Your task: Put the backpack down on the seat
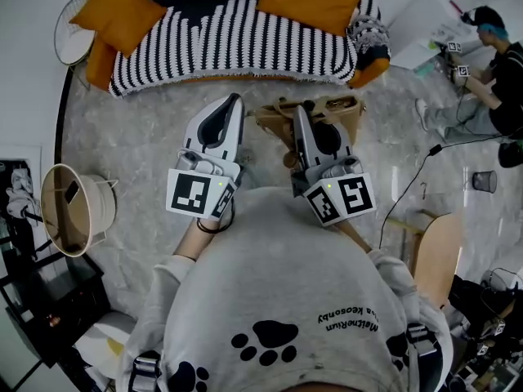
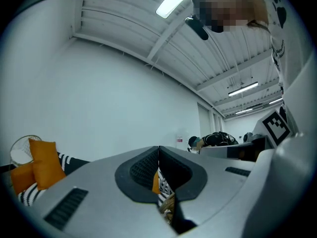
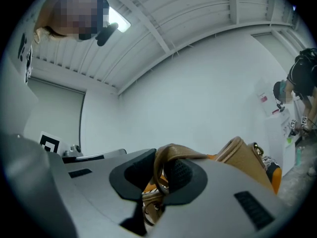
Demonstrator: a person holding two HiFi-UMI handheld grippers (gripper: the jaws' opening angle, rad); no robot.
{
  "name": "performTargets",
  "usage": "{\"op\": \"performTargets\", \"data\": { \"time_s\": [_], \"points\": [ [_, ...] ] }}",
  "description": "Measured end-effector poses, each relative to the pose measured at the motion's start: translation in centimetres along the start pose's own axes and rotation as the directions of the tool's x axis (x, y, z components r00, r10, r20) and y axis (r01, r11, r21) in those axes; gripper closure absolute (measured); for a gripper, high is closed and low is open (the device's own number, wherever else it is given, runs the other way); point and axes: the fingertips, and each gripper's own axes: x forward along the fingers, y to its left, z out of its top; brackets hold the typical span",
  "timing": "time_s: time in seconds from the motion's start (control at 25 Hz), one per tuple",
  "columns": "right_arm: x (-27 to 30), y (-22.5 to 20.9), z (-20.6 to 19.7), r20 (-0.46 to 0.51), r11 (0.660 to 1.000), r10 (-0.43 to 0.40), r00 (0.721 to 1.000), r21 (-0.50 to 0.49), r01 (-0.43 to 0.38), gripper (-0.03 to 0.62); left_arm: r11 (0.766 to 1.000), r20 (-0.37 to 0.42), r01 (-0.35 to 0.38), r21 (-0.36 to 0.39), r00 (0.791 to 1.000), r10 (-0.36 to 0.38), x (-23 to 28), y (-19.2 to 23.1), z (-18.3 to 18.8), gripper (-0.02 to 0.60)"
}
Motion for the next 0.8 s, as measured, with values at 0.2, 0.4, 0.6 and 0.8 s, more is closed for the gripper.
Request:
{"op": "performTargets", "data": {
  "time_s": [0.2, 0.4, 0.6, 0.8],
  "points": [
    [6.9, -0.1, 0.0, 0.007, 0.999, -0.054, 0.999, 0.008, 0.054, 0.522, 0.999, 0.002, 0.040, 0.004, 0.999, -0.040, 3.5, 6.5, 1.1, 0.561],
    [12.3, -0.8, -0.3, 0.017, 0.995, -0.101, 0.995, 0.012, 0.101, 0.522, 0.996, -0.010, 0.092, -0.004, 0.996, -0.092, 6.5, 11.1, 0.7, 0.561],
    [14.1, -0.8, -0.5, 0.023, 0.993, -0.119, 0.993, 0.010, 0.119, 0.522, 0.992, -0.009, 0.130, -0.006, 0.991, -0.130, 7.8, 12.5, 0.6, 0.561],
    [14.5, -1.4, -1.1, 0.009, 0.990, -0.137, 0.991, 0.014, 0.137, 0.522, 0.990, -0.014, 0.138, -0.025, 0.990, -0.138, 8.2, 13.1, -0.3, 0.561]
  ]
}}
